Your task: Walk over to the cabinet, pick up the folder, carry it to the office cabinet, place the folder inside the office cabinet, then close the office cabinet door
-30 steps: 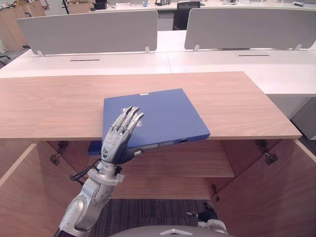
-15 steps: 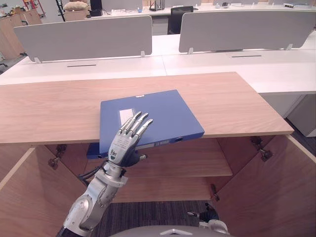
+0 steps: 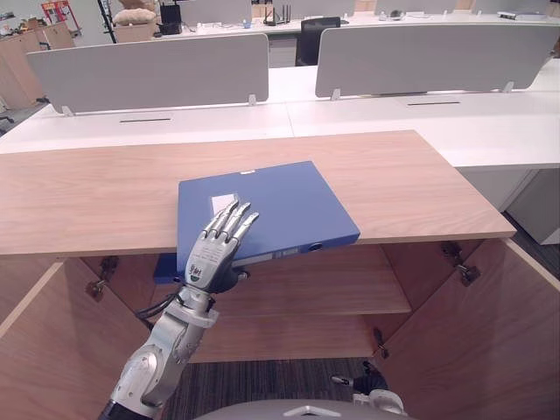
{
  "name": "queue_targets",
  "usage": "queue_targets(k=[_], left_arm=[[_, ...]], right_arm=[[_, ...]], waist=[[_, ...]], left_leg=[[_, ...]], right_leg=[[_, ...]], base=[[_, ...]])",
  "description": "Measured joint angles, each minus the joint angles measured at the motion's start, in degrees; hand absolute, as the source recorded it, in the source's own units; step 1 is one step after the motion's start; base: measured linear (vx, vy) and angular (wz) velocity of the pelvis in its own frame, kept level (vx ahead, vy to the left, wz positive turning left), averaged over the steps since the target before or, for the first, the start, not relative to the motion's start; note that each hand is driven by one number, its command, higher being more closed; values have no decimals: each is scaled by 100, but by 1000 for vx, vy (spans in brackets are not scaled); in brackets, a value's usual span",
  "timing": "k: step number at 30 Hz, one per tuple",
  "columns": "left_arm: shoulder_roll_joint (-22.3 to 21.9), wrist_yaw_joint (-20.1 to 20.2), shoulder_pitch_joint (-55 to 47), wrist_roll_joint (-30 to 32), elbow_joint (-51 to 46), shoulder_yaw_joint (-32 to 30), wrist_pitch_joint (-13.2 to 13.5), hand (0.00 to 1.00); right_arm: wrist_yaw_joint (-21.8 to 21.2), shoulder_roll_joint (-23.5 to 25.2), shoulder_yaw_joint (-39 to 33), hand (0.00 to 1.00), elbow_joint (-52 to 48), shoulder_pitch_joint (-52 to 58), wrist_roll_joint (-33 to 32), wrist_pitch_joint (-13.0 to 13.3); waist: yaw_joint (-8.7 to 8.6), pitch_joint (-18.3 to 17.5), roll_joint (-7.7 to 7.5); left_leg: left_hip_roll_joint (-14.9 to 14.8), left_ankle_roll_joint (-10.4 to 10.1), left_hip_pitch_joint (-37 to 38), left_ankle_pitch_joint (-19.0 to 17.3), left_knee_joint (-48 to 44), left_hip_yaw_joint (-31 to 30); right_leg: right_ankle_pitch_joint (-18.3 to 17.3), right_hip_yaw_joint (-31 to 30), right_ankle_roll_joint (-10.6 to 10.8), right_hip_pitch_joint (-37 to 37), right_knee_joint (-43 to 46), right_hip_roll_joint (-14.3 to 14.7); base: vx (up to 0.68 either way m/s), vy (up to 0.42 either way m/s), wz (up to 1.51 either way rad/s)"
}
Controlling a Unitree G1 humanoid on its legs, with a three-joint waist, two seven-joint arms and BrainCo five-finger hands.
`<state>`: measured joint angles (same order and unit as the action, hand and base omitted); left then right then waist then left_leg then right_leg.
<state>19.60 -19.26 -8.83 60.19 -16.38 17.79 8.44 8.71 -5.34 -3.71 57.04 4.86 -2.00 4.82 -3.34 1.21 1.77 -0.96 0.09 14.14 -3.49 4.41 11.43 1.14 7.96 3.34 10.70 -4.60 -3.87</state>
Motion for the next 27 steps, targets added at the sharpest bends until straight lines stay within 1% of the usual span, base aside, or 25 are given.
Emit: queue_targets(k=[3, 5, 8, 9, 16, 24, 27], left_arm=[[-24, 1, -1, 56, 0, -79, -34, 0], [-50, 2, -1, 73, 1, -239, -59, 0], [-50, 3, -2, 74, 1, -277, -76, 0], [-50, 3, -2, 82, 1, -304, -88, 100], [-49, 3, -2, 143, 4, -471, -207, 100], [-50, -84, 43, 297, -65, -878, -183, 100], [-50, -121, 53, 296, -78, -975, -212, 100]], right_arm=[[-7, 2, -18, 0, 0, 1, 0, -1], [-25, 12, -105, 0, -1, 1, -5, -2], [-62, 8, -113, 0, -2, 0, -16, -2], [-67, 9, -113, 0, -4, 1, -33, -3], [-83, 9, -130, 0, -137, 43, -44, -5], [-121, 10, -213, 0, -214, 120, -226, -5], [-121, 4, -218, 0, -241, 150, -235, -4]], waist=[[2, 1, -5], [3, 2, -7], [7, 8, -19], [5, 10, -23], [5, 15, -37], [-10, 13, -48], [-8, 11, -55]], left_leg=[[0, 0, 0, 0, 0, -1], [-1, 0, 3, 0, 0, -2], [-1, 0, 7, 0, 0, -3], [-2, 0, 9, 0, 0, -3], [-3, 0, 7, 0, 0, -4], [-7, -1, 10, 0, 0, 1], [-8, -1, 10, -1, 0, 2]], right_leg=[[0, 2, 0, 1, 0, 0], [0, 3, 0, 5, 0, 0], [0, 4, 1, 9, 0, 0], [0, 5, 1, 12, 0, 0], [0, 5, 1, 10, 0, 1], [0, -3, 1, 9, 0, 4], [0, -7, 1, 9, -1, 6]], base=[[0, 0, 0], [0, 0, 0], [0, 0, 0], [0, 0, 0], [0, 0, 0], [0, 0, 0], [0, 0, 0]])
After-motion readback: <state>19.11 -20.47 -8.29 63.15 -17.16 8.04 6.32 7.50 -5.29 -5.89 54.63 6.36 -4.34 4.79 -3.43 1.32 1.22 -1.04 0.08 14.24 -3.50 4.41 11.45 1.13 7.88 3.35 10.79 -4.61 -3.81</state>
